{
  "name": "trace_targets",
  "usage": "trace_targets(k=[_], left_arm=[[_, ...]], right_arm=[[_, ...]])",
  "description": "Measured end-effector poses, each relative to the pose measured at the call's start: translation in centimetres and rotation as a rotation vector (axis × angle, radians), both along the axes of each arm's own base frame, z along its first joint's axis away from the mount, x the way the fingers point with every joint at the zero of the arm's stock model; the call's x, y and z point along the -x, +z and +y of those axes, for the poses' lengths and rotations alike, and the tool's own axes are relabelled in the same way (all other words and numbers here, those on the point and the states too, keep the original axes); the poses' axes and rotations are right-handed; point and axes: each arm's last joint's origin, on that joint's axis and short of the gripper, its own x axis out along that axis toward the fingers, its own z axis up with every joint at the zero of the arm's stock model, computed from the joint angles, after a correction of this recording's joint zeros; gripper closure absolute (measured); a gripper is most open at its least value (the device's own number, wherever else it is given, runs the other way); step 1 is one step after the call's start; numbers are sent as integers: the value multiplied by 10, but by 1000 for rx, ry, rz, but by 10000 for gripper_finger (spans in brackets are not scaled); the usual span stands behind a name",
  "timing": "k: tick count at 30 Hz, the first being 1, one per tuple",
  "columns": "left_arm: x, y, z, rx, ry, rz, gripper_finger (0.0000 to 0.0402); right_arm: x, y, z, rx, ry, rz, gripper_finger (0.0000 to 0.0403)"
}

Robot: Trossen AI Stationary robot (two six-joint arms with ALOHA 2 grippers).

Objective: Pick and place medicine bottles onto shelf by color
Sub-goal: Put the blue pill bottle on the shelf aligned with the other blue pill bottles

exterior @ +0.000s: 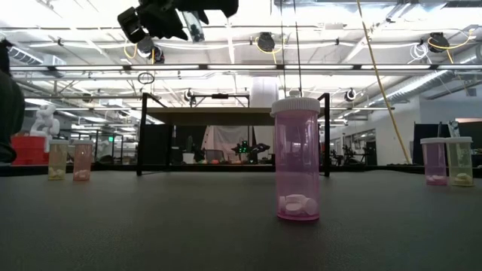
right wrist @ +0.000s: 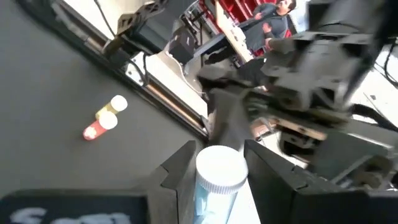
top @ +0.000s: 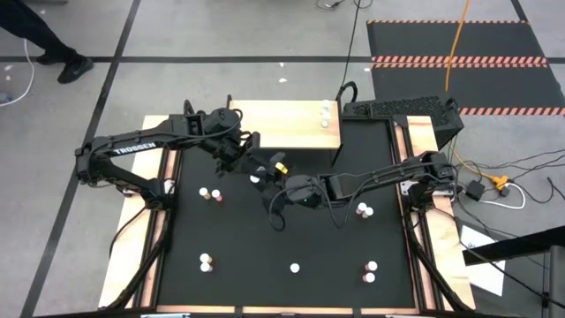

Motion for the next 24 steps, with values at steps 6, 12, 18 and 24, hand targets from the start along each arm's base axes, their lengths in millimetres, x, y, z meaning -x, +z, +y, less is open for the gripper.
trace_targets(k=[6, 12, 18, 24], left_arm=[[3, 10, 23, -178, -59, -139, 113], [9, 30, 38, -401, -176, -355, 116], [15, 36, 43, -592, -252, -394, 137], [15, 36, 45, -785, -268, -356, 146]], right_arm=[[18, 20, -9, -115, -47, -22, 285], [55, 53, -44, -339, -164, -54, 283], [103, 55, -93, -495, -232, -125, 283], [166, 16, -128, -619, -311, -245, 283]])
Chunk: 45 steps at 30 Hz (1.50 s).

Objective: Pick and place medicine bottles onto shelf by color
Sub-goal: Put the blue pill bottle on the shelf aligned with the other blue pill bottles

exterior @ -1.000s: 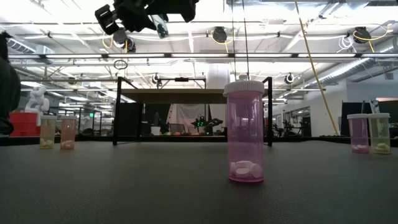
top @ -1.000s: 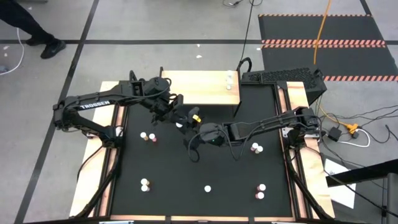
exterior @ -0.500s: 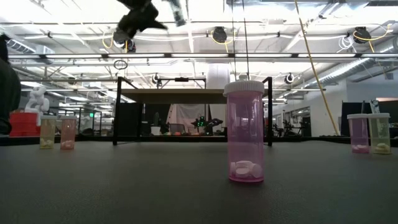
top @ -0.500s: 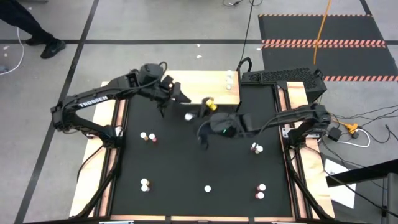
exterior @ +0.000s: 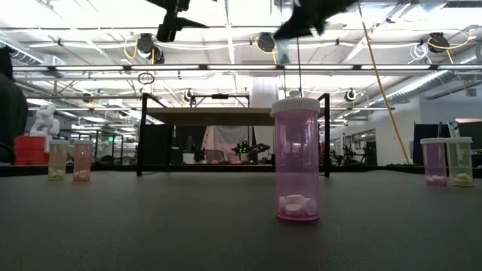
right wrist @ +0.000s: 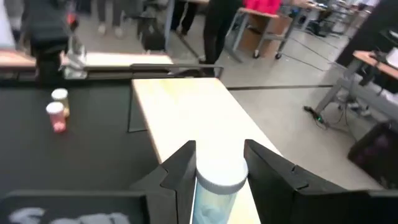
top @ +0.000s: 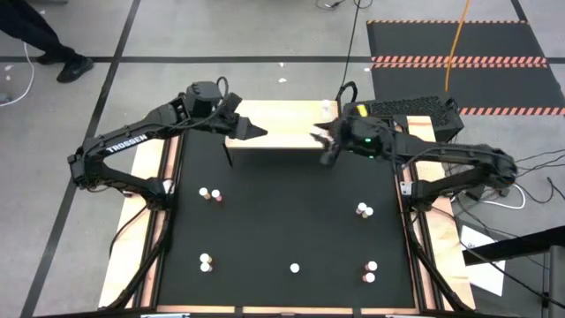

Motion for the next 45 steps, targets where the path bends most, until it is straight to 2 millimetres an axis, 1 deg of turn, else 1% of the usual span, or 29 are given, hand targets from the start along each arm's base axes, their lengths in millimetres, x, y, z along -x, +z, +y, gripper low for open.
trace_targets(k=[2, 5, 8, 10, 14, 20, 26, 45], left_arm=[[0, 0, 0, -80, 5, 13, 143], [-2, -1, -2, -215, 4, 36, 140], [-2, -1, -3, -319, 24, 63, 141], [-3, -1, -3, -360, 50, 80, 142], [-2, -1, -1, -394, 83, 99, 143], [-2, -1, -1, -416, 82, 105, 144], [-2, -1, -1, -430, 87, 110, 142], [-2, -2, -1, -455, 81, 120, 135]], right_arm=[[18, -16, -7, -29, -22, -62, 283], [36, -37, -15, -68, -44, -160, 282], [44, -56, -22, -110, -94, -183, 282], [44, -65, -27, -117, -114, -161, 282], [39, -69, -33, -87, -118, -152, 282], [37, -77, -40, -94, -144, -120, 282], [32, -84, -49, -111, -126, -122, 282], [32, -87, -49, -148, -137, -108, 279]])
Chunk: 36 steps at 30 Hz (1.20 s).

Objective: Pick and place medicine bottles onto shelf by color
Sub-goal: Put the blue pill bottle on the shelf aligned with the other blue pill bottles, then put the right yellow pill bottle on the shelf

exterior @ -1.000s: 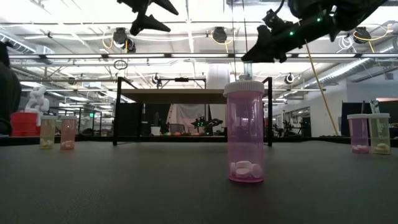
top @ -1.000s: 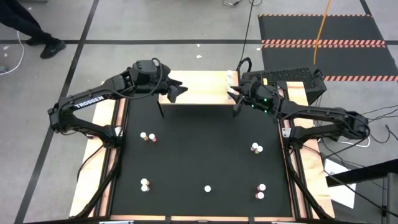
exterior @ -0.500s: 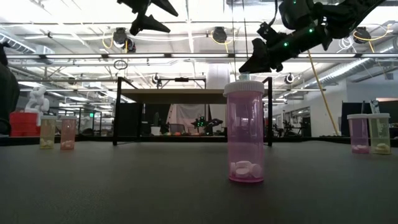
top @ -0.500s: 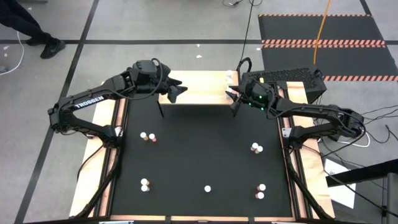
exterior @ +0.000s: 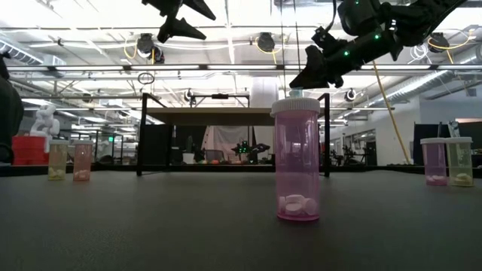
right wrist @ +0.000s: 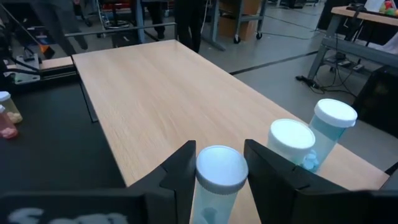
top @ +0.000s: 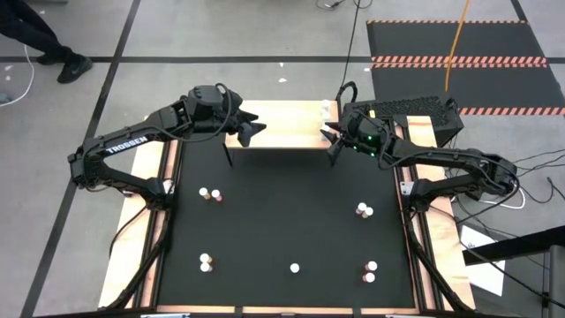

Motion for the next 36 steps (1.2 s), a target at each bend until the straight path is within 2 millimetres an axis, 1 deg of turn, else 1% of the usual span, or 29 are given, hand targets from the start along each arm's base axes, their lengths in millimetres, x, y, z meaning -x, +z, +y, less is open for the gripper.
trace_targets(k=[3, 12, 15, 20, 30, 33, 36], left_arm=[[0, 0, 0, 0, 0, 0, 135], [0, 0, -1, 11, 3, -4, 135], [-1, 0, -1, 10, -1, -4, 135], [0, 0, -1, 22, 4, -3, 135], [0, -1, -1, -14, -13, 11, 135], [-1, -1, -1, -30, -21, 16, 135], [-1, 0, -1, -49, -29, 16, 135]], right_arm=[[0, 0, 0, -2, 0, 2, 267], [0, -1, 0, -3, 1, 7, 213], [0, 0, 0, 1, 1, 1, 204], [3, 8, 2, 21, 1, -34, 200], [23, 37, 13, 57, 28, -136, 200], [27, 49, 19, 50, 41, -121, 200], [25, 65, 28, 42, 85, -82, 200]])
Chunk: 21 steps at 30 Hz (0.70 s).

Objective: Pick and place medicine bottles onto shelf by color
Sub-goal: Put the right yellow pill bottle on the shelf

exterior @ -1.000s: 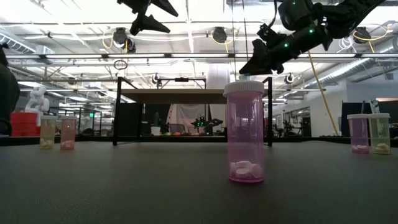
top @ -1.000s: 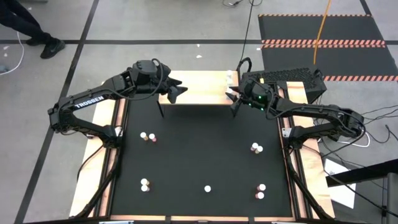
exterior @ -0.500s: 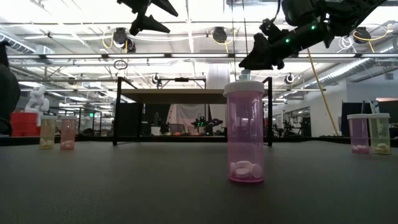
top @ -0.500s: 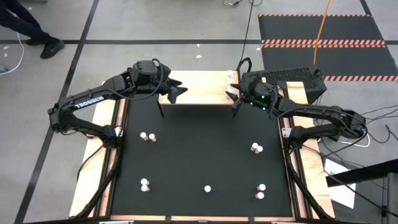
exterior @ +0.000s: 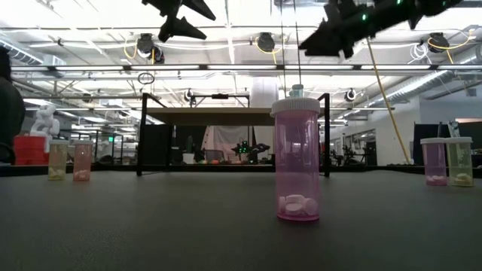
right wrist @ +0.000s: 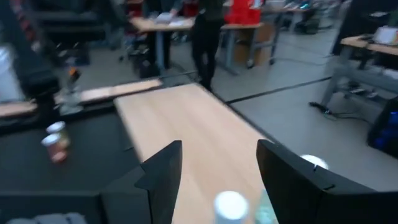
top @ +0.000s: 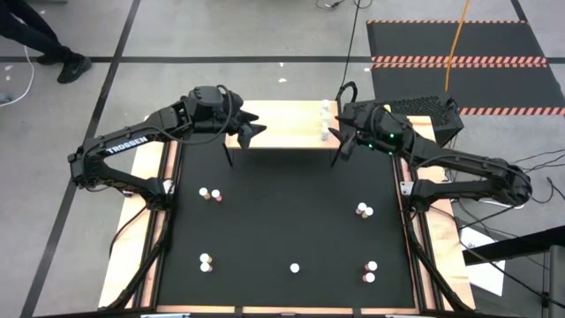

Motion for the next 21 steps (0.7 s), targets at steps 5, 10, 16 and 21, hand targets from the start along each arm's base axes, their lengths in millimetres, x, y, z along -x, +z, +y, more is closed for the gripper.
trace_targets(k=[5, 10, 16, 21], left_arm=[[-2, 6, 1, -70, -20, -42, 135], [-4, 12, 1, -53, -4, -123, 135], [-4, 12, -2, 33, -97, -140, 135], [-6, 12, -8, 65, -193, -151, 135]], right_arm=[[-16, 35, 23, 5, 130, 111, 200], [-40, 70, 51, -31, 213, 126, 200], [-75, 66, 92, -302, 419, 178, 200], [-95, 43, 135, -479, 498, 258, 200]])
